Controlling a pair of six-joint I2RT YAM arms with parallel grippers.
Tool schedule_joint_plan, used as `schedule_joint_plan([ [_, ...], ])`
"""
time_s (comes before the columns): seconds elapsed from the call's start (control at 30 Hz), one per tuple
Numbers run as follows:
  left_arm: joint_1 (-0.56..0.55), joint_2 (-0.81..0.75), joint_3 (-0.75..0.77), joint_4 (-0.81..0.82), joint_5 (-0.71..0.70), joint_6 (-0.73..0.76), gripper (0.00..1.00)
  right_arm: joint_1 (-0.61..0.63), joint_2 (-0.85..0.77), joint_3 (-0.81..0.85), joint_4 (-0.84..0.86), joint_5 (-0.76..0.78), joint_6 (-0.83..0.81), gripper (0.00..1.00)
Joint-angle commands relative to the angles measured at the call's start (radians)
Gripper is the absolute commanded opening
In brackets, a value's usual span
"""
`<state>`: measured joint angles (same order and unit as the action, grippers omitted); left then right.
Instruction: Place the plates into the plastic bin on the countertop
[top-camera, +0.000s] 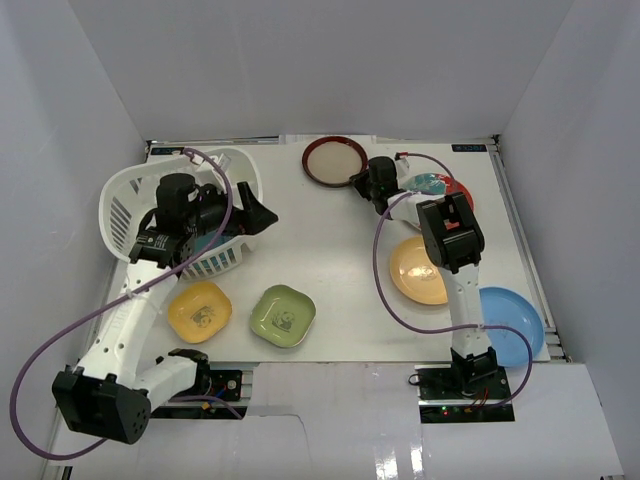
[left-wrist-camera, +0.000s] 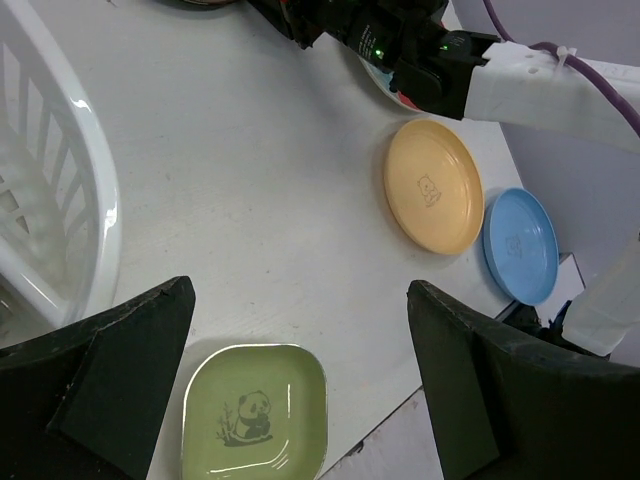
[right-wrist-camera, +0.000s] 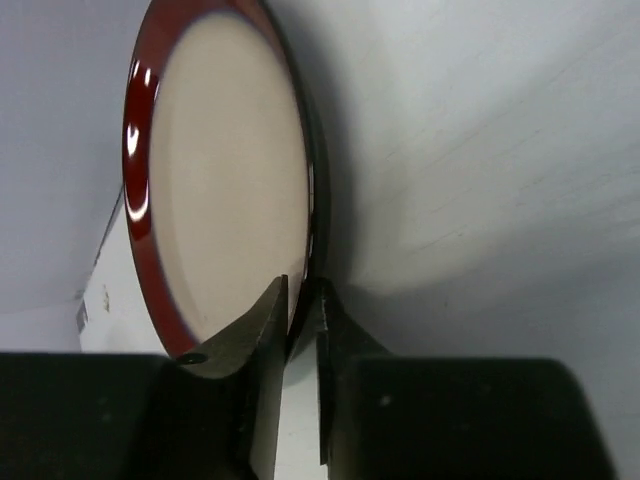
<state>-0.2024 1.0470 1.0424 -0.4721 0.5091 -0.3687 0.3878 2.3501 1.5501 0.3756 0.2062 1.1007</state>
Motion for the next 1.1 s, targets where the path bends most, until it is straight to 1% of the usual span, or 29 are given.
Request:
schedule_joint_plan([
  [0.0,-0.005,0.025,0.071,-0.013,0.008,0.017,0.98,-0.012,0.014,-0.01,-0.044,0.022,0.007,0.13],
  [0.03,-0.006,0.034,0.079,-0.014,0.006,0.013,0.98,-0.013,-0.001,-0.028,-0.032,0.021,0.005,0.08],
  [0.13,-0.012,0.073,0.102,-0.01,-0.003,0.001,0.98,-0.023,-0.084,-0.129,0.071,-0.002,-0.004,0.08],
  [0.17,-0.015,0.082,0.107,-0.01,-0.013,-0.004,0.98,-0.03,-0.109,-0.155,0.13,-0.013,-0.007,0.08],
  [0.2,-0.022,0.102,0.12,-0.01,-0.017,-0.007,0.98,-0.035,-0.167,-0.207,0.159,-0.037,-0.01,0.08],
  [0.27,-0.026,0.123,0.139,-0.01,-0.023,-0.025,0.97,-0.047,-0.265,-0.257,0.239,-0.079,-0.012,0.08],
  [0.33,-0.032,0.157,0.169,-0.011,-0.024,-0.047,0.95,-0.055,-0.331,-0.321,0.282,-0.112,-0.027,0.08],
  [0.37,-0.034,0.169,0.18,-0.01,-0.027,-0.067,0.94,-0.062,-0.394,-0.343,0.299,-0.146,-0.033,0.08],
  [0.43,-0.043,0.197,0.209,-0.005,-0.035,-0.079,0.92,-0.079,-0.455,-0.414,0.341,-0.188,-0.035,0.08],
  [0.47,-0.049,0.208,0.217,-0.002,-0.041,-0.088,0.91,-0.084,-0.512,-0.439,0.354,-0.258,-0.035,0.08],
  [0.5,-0.055,0.217,0.223,0.003,-0.049,-0.093,0.9,-0.089,-0.537,-0.465,0.383,-0.287,-0.035,0.08],
  [0.53,-0.061,0.243,0.234,0.006,-0.049,-0.096,0.89,-0.093,-0.566,-0.517,0.394,-0.316,-0.035,0.08],
  [0.6,-0.075,0.271,0.243,0.012,-0.047,-0.11,0.86,-0.093,-0.646,-0.571,0.405,-0.385,-0.039,0.08],
  [0.67,-0.081,0.312,0.254,0.02,-0.05,-0.122,0.86,-0.093,-0.724,-0.656,0.428,-0.445,-0.045,0.08],
  [0.73,-0.092,0.337,0.26,0.041,-0.072,-0.136,0.85,-0.092,-0.774,-0.714,0.471,-0.473,-0.035,0.08],
  [0.77,-0.098,0.364,0.269,0.049,-0.087,-0.138,0.85,-0.089,-0.825,-0.761,0.476,-0.49,-0.035,0.08],
  [0.87,-0.103,0.409,0.286,0.064,-0.113,-0.133,0.84,-0.089,-0.906,-0.811,0.473,-0.539,-0.033,0.08],
  [0.9,-0.106,0.433,0.283,0.091,-0.11,-0.133,0.84,-0.087,-0.922,-0.818,0.474,-0.553,-0.029,0.08],
  [0.97,-0.106,0.456,0.281,0.108,-0.081,-0.142,0.84,-0.083,-0.954,-0.826,0.48,-0.589,-0.016,0.08],
  [1.0,-0.107,0.468,0.278,0.13,-0.066,-0.151,0.84,-0.079,-0.96,-0.822,0.476,-0.634,-0.016,0.08],
  [1.07,-0.112,0.466,0.26,0.188,-0.038,-0.179,0.81,-0.07,-0.98,-0.825,0.47,-0.669,-0.012,0.08],
])
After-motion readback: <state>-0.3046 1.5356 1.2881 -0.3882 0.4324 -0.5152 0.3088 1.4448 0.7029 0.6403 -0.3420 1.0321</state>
